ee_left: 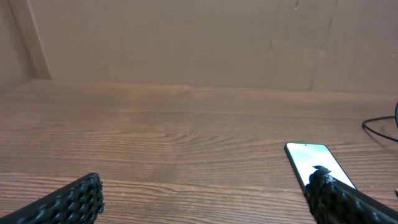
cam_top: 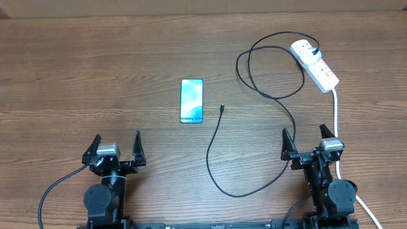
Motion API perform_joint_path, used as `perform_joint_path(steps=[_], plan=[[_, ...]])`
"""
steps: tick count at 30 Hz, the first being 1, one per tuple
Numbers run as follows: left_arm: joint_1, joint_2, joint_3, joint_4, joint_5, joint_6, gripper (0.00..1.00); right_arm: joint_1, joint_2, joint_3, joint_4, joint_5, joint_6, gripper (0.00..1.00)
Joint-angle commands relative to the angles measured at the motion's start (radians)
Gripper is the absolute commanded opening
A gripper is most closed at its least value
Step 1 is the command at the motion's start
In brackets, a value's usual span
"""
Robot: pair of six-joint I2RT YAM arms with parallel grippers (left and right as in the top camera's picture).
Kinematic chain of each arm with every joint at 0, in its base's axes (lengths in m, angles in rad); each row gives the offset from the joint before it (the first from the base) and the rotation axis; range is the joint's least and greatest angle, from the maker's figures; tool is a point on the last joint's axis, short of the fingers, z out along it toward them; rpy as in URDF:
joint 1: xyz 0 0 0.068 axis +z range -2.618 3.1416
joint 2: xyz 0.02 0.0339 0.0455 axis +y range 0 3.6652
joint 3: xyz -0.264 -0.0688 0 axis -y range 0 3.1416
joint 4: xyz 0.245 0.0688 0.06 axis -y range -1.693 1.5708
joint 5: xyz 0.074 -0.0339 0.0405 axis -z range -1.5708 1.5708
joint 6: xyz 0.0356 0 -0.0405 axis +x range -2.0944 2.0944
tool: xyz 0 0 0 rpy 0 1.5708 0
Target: Plug charger to phone and switch on socket
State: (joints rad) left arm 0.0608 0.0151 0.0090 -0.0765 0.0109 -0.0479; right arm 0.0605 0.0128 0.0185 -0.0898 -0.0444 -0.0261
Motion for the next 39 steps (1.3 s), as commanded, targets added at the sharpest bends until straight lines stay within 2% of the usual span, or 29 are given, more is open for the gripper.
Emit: perform_joint_path(steps=[1, 9, 11, 13, 18, 21, 25, 28, 31, 35, 39], plan=[[0.005, -0.010, -0.004, -0.001, 0.000, 0.023, 1.00, 0.008, -0.010, -0.010, 0.006, 0.006, 0.003, 1.00], [0.005, -0.010, -0.004, 0.004, 0.001, 0.023, 1.00, 0.008, -0.010, -0.010, 0.006, 0.006, 0.003, 1.00], [0.004, -0.010, -0.004, 0.041, 0.066, -0.030, 1.00, 0.008, -0.010, -0.010, 0.006, 0.006, 0.003, 1.00], [0.004, -0.010, -0.004, 0.100, 0.225, -0.135, 1.00, 0.008, -0.010, -0.010, 0.006, 0.006, 0.003, 1.00], [0.004, -0.010, -0.004, 0.226, 0.315, -0.202, 1.00, 0.008, -0.010, -0.010, 0.006, 0.006, 0.003, 1.00], [0.004, -0.010, -0.004, 0.371, 0.414, -0.219, 1.00, 0.008, -0.010, -0.010, 0.006, 0.006, 0.003, 1.00], [0.004, -0.010, 0.006, 0.613, 0.404, -0.219, 1.00, 0.008, -0.010, -0.010, 0.006, 0.006, 0.003, 1.00], [0.004, -0.010, 0.048, 0.678, 0.386, -0.219, 1.00, 0.008, -0.010, -0.010, 0.006, 0.006, 0.003, 1.00], [0.005, -0.010, 0.130, 0.639, 0.349, -0.218, 1.00, 0.008, -0.010, -0.010, 0.006, 0.006, 0.004, 1.00], [0.005, 0.009, 0.285, 0.488, 0.321, -0.187, 1.00, 0.008, -0.010, -0.010, 0.006, 0.006, 0.003, 1.00], [0.005, 0.124, 0.541, 0.119, 0.285, -0.172, 1.00, 0.008, -0.010, -0.010, 0.006, 0.006, 0.003, 1.00]])
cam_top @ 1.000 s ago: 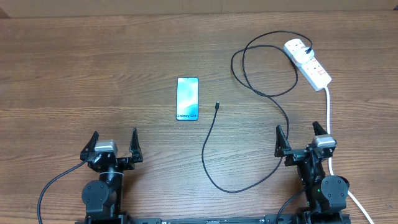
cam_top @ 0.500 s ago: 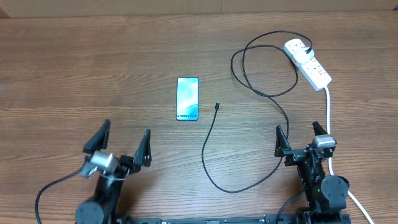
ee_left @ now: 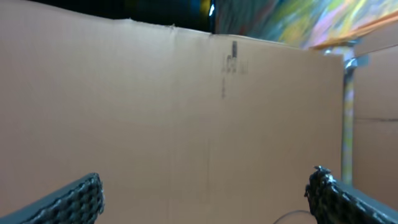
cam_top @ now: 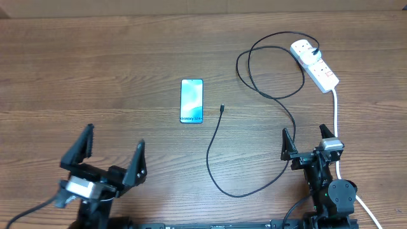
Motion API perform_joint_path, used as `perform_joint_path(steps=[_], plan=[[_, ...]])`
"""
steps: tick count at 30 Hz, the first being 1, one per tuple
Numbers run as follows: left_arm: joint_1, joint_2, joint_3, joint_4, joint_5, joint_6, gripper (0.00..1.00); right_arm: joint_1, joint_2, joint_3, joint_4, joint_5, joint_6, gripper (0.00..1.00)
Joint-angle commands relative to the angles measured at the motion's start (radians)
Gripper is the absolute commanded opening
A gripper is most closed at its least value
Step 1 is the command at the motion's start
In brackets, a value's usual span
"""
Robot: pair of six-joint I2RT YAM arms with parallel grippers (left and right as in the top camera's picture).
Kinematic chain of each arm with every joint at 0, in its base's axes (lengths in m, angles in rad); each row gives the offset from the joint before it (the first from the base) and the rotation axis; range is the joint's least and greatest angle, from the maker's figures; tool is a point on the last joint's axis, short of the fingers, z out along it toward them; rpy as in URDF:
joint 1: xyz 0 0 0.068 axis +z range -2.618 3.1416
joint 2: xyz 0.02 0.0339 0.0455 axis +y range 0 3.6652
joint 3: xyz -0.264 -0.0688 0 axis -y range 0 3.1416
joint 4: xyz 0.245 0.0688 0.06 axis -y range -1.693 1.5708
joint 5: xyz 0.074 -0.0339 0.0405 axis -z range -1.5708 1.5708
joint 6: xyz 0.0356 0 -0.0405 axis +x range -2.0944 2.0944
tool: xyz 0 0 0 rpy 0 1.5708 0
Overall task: Plug charger to phone and switch on socket
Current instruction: 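Move the left gripper forward over the Galaxy phone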
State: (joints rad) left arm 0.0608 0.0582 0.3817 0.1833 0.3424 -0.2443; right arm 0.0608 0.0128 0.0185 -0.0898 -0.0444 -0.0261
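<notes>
The phone (cam_top: 192,100) lies face up, screen lit blue, mid-table in the overhead view. The black charger cable (cam_top: 219,159) curves from its small plug tip (cam_top: 222,109), just right of the phone, round in loops to the white socket strip (cam_top: 315,63) at the far right. My left gripper (cam_top: 113,156) is open near the front left, raised and tilted; in its wrist view the fingers (ee_left: 74,199) frame only a cardboard wall (ee_left: 186,124). My right gripper (cam_top: 307,135) stands open at the front right, beside the strip's white lead (cam_top: 336,114).
A cardboard wall borders the table's far edge. The cable's loops (cam_top: 267,63) spread over the right half of the table. The white lead runs down past the right arm's base (cam_top: 331,191) to the front edge.
My left arm has lifted and swung left, its gripper tilted up: the wrist view now faces the cardboard wall instead of the table and phone. The right arm, phone and cable have not moved.
</notes>
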Motion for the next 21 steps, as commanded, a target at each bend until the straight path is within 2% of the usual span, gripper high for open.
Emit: perform_joint_path(steps=[1, 4, 6, 9, 12, 17, 21], plan=[[0.005, 0.134, 0.250, -0.251, -0.051, 0.047, 1.00, 0.007, -0.010, -0.010, 0.006, 0.006, 0.003, 1.00], [0.005, 0.293, 0.470, -0.509, -0.010, 0.135, 1.00, 0.007, -0.010, -0.010, 0.006, 0.006, 0.003, 1.00], [0.004, 0.376, 0.571, -0.584, 0.087, 0.136, 1.00, 0.007, -0.010, -0.010, 0.006, 0.006, 0.003, 1.00], [0.004, 0.459, 0.646, -0.594, 0.256, 0.132, 1.00, 0.007, -0.010, -0.010, 0.006, 0.006, 0.003, 1.00], [0.004, 0.512, 0.671, -0.532, 0.389, 0.130, 1.00, 0.007, -0.010, -0.010, 0.006, 0.006, 0.003, 1.00], [0.004, 0.575, 0.710, -0.538, 0.390, 0.054, 1.00, 0.007, -0.010, -0.010, 0.006, 0.006, 0.004, 1.00], [0.004, 0.635, 0.764, -0.612, 0.381, 0.038, 1.00, 0.007, -0.010, -0.010, 0.006, 0.006, 0.003, 1.00]])
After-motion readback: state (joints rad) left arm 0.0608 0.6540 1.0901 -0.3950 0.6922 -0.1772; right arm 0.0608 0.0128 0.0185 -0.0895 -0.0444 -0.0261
